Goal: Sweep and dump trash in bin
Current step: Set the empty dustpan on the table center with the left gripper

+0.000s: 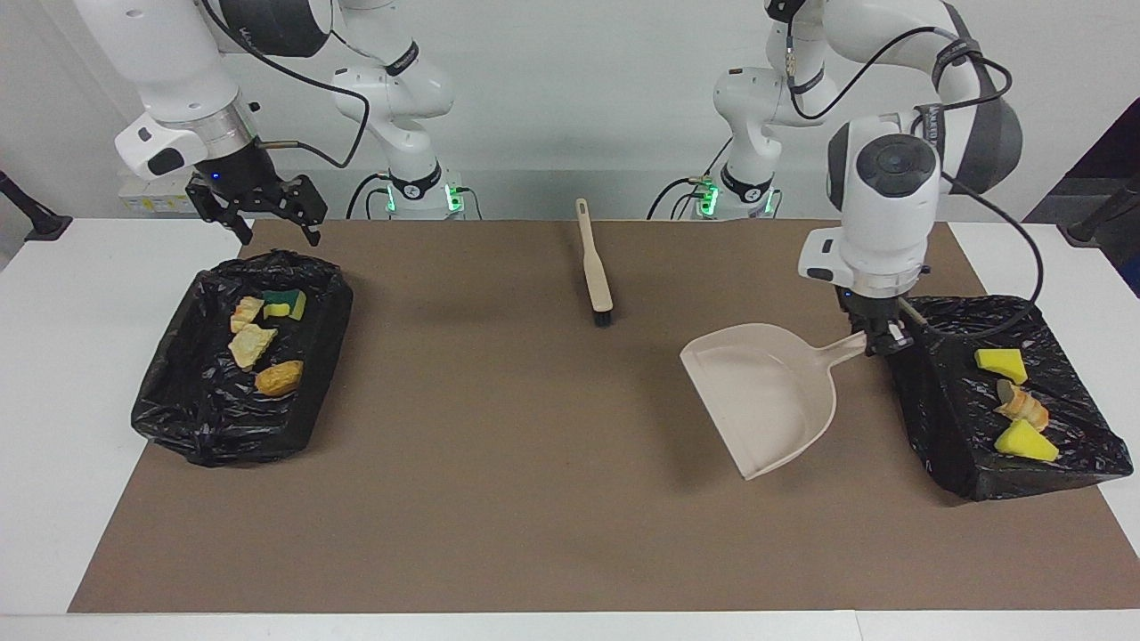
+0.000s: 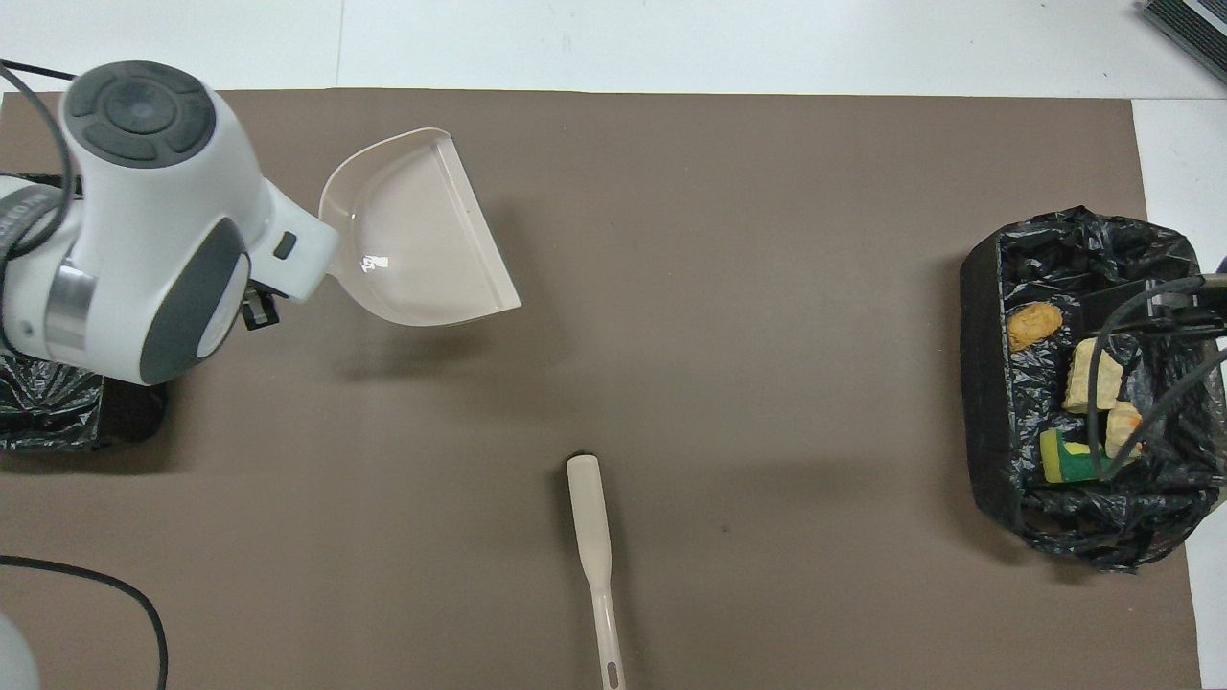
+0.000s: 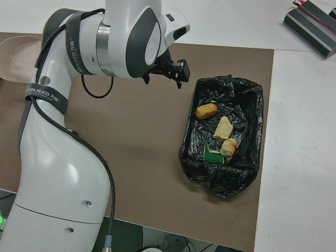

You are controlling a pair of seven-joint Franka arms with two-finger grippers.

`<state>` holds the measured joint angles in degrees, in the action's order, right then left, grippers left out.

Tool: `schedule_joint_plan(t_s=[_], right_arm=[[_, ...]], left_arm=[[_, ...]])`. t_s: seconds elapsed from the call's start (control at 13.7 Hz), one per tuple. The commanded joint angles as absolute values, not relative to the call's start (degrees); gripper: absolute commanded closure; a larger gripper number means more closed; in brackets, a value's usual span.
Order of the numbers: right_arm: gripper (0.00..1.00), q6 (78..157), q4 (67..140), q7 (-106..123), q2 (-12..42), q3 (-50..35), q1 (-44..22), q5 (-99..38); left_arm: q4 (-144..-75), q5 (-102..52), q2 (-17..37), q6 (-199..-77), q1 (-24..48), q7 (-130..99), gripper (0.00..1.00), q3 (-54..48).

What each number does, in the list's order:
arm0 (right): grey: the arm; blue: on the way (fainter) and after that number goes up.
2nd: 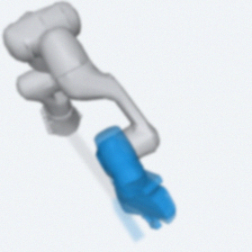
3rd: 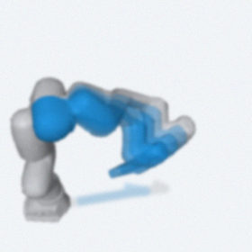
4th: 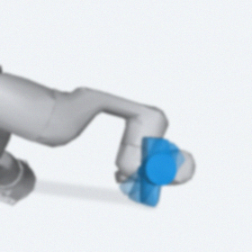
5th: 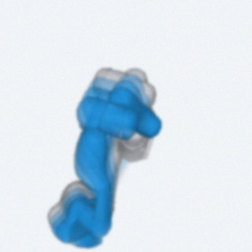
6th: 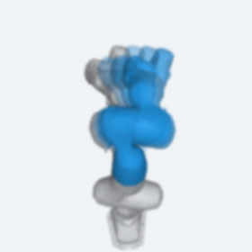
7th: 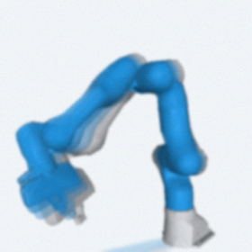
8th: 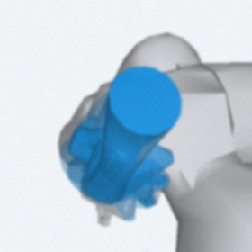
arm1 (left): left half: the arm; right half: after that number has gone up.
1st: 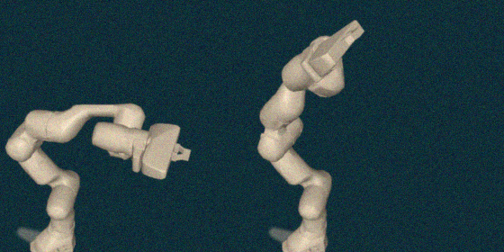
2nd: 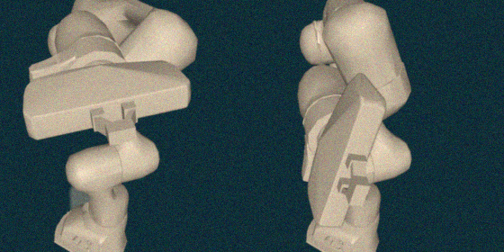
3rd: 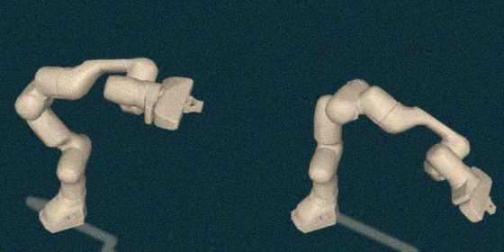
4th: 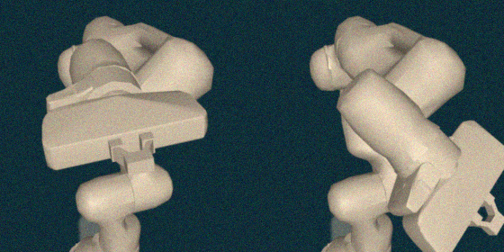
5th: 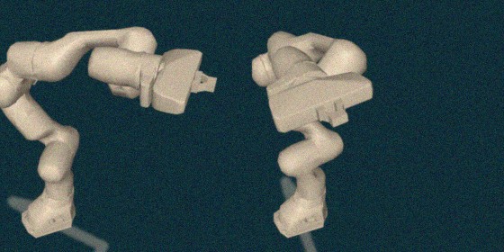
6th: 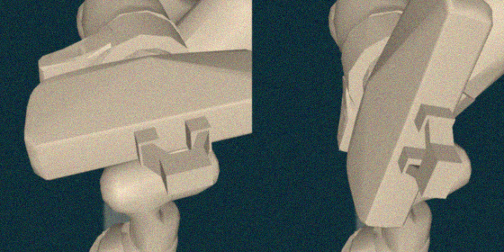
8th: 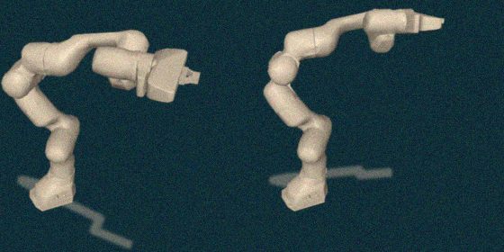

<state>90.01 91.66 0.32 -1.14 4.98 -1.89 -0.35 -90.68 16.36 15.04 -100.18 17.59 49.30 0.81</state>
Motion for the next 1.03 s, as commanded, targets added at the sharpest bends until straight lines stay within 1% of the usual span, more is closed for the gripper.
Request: schedule_joint_plan(t_s=[0.0, 0.15, 0.29, 0.51, 0.73, 0.95], right_arm=[[0.00, 89.65, 92.64, 0.35, -2.20, 5.19, -2.02, -1.23], [0.00, 89.65, 92.64, 0.26, -2.20, 5.27, -2.02, -1.23], [0.00, 89.65, 92.64, 0.35, -2.20, 5.19, -2.02, -1.23], [0.00, 89.65, 92.64, 0.35, -2.20, 5.19, -2.02, -1.23], [0.00, 89.65, 92.64, 0.26, -2.20, 5.19, -2.02, -1.23], [0.00, 89.65, 92.64, 0.35, -2.20, 5.19, -2.02, -1.23]], left_arm=[[-90.88, 13.63, 15.55, -99.32, 22.74, 36.88, 1.00, 1.93], [-90.62, 10.13, 16.43, -98.97, 26.35, 27.82, 1.00, 2.02], [-90.70, 8.45, 16.52, -98.61, 29.69, 14.13, 1.00, 1.93], [-90.53, 1.51, 18.36, -99.31, 32.60, -9.42, 1.00, 1.93], [-90.79, -1.31, 19.07, -100.98, 34.53, -13.09, 1.00, 1.93], [-90.70, -3.34, 21.88, -106.51, 36.74, -19.58, 1.00, 1.93]])
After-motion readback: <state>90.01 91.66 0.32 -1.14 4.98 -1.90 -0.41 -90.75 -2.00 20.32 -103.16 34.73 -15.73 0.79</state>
